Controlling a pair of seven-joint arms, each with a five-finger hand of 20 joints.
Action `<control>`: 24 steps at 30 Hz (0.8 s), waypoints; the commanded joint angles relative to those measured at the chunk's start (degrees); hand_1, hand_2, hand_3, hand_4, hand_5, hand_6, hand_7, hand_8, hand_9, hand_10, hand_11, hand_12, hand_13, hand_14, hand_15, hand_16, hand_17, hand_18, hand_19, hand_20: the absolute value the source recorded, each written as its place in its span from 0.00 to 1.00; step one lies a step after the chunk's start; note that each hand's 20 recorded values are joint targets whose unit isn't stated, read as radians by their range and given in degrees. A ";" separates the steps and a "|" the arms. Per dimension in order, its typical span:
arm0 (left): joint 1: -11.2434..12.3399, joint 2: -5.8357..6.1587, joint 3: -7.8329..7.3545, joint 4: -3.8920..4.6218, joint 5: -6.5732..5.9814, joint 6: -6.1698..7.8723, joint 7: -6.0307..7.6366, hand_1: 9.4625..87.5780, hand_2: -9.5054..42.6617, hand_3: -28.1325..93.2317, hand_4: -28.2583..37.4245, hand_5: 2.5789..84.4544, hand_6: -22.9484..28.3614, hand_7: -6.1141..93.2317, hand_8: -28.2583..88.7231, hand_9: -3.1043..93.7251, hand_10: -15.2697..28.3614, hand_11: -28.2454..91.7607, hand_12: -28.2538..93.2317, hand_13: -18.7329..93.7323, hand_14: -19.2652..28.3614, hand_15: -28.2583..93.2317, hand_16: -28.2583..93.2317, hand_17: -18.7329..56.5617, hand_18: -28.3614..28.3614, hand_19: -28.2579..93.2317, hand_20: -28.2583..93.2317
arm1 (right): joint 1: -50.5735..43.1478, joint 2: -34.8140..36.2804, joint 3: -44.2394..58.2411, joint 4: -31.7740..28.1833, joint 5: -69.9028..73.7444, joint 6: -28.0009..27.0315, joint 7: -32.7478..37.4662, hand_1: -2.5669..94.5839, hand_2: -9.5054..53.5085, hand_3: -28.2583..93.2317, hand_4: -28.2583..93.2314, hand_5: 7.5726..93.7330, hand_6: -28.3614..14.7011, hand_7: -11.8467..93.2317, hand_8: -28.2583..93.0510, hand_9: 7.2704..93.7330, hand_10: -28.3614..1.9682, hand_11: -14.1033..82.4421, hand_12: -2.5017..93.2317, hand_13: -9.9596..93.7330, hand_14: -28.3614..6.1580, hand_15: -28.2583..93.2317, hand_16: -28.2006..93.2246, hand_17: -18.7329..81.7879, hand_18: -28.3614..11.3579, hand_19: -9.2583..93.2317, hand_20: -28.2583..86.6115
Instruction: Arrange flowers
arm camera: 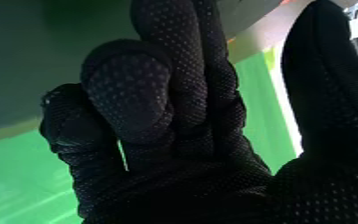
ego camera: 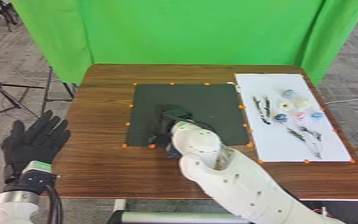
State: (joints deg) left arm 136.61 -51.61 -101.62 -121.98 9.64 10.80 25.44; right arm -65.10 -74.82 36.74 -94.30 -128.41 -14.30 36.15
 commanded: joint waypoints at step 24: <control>3.21 -2.53 -2.40 -1.37 -0.32 -1.17 -0.07 0.21 0.34 0.81 0.00 0.44 0.59 0.21 0.16 0.38 0.69 0.42 0.33 0.37 0.71 0.52 0.17 0.18 0.69 0.46 0.30 | -36.54 28.01 40.81 -22.59 -6.73 21.64 13.50 0.33 0.00 0.83 0.01 0.75 0.55 0.35 0.15 0.88 0.47 0.46 0.31 0.88 0.57 0.71 0.54 0.67 0.14 1.00 0.51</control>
State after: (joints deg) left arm 139.11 -53.64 -103.59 -122.97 9.56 10.36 25.88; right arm -90.69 -46.48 68.85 -117.97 -133.40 5.11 43.12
